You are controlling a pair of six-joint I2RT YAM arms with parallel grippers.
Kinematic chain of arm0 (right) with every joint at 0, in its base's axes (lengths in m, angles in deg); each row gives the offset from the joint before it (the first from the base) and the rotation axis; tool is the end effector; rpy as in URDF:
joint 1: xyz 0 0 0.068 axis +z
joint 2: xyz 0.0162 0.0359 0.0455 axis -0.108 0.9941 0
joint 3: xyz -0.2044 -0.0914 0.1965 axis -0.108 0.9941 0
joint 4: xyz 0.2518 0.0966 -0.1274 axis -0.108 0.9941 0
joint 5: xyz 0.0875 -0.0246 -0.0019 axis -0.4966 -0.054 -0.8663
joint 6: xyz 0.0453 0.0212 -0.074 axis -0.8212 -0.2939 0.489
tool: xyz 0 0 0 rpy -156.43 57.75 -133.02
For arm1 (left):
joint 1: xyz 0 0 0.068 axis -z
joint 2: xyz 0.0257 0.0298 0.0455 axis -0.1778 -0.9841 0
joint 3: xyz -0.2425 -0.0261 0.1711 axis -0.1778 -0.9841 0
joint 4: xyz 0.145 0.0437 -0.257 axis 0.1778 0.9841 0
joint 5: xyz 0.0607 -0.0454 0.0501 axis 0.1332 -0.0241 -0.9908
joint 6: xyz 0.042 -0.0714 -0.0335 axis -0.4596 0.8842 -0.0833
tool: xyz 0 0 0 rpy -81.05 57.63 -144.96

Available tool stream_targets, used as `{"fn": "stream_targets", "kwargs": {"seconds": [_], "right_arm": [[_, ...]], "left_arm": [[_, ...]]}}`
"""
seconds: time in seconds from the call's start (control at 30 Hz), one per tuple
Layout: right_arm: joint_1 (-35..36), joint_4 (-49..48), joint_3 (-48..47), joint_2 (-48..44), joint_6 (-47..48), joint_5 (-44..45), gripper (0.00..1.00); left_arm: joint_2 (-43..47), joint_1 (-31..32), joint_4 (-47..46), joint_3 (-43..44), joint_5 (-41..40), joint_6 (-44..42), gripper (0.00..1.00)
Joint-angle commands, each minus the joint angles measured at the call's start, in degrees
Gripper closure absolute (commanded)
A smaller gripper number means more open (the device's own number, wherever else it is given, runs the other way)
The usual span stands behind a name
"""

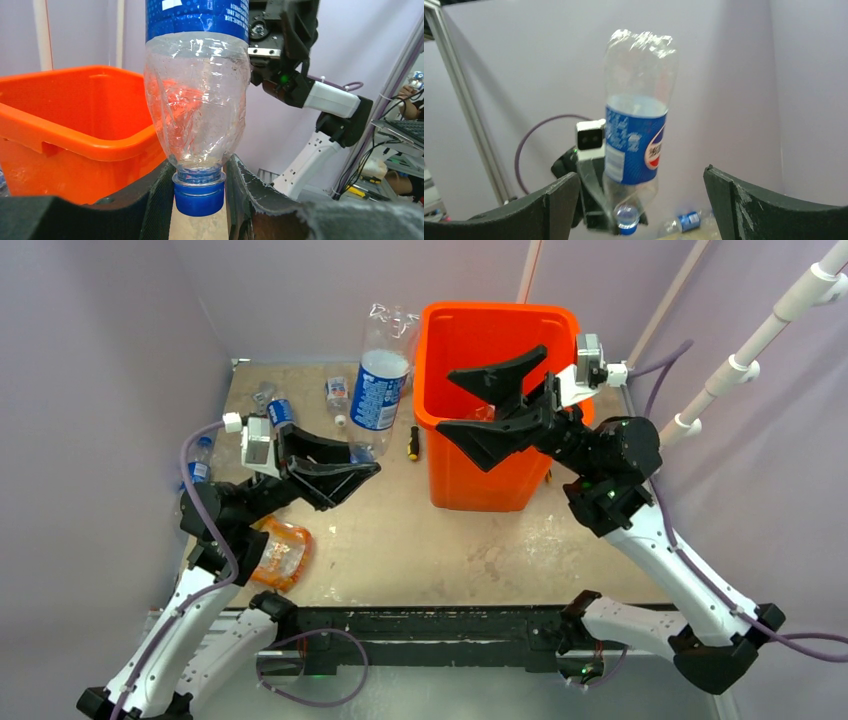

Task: Put the plastic bottles in the bin
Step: Pick up the plastic bottle at the center of the board.

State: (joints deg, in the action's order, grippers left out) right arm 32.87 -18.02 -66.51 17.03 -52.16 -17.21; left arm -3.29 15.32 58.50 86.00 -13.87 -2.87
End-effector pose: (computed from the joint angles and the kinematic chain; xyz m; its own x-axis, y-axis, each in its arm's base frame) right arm 0.1729 0.1901 0.5668 -0.0374 0.5553 -0.8308 -0.9716 0.1742 0.1601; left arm 0.1448 -0.1238 0.4713 -0.0797 -0.4659 -0.8813 0.9389 0.2619 -0.2234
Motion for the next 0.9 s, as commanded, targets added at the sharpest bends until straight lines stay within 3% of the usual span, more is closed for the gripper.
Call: {"fn": "stream_targets", "kwargs": {"seconds": [0.0,0.6,0.87], "right_arm": [[0.97,-7.73,-3.28,2.99,-0.02,5.33,0.01],[7.15,-6.73,-18.05,14.58,2.90,1.89,0.01],[7.34,5.20,-28.21,19.89,4.48,1.55,0.01]], "left_arm": [[0.94,-0.07,0.50,0.66,2.88,-0.73,1.00],[-0.46,-0.07,4.36,2.42,3.96,-3.21,1.00],[-1.23,0.01,3.47,2.93,5.50,-2.33,1.00]]}}
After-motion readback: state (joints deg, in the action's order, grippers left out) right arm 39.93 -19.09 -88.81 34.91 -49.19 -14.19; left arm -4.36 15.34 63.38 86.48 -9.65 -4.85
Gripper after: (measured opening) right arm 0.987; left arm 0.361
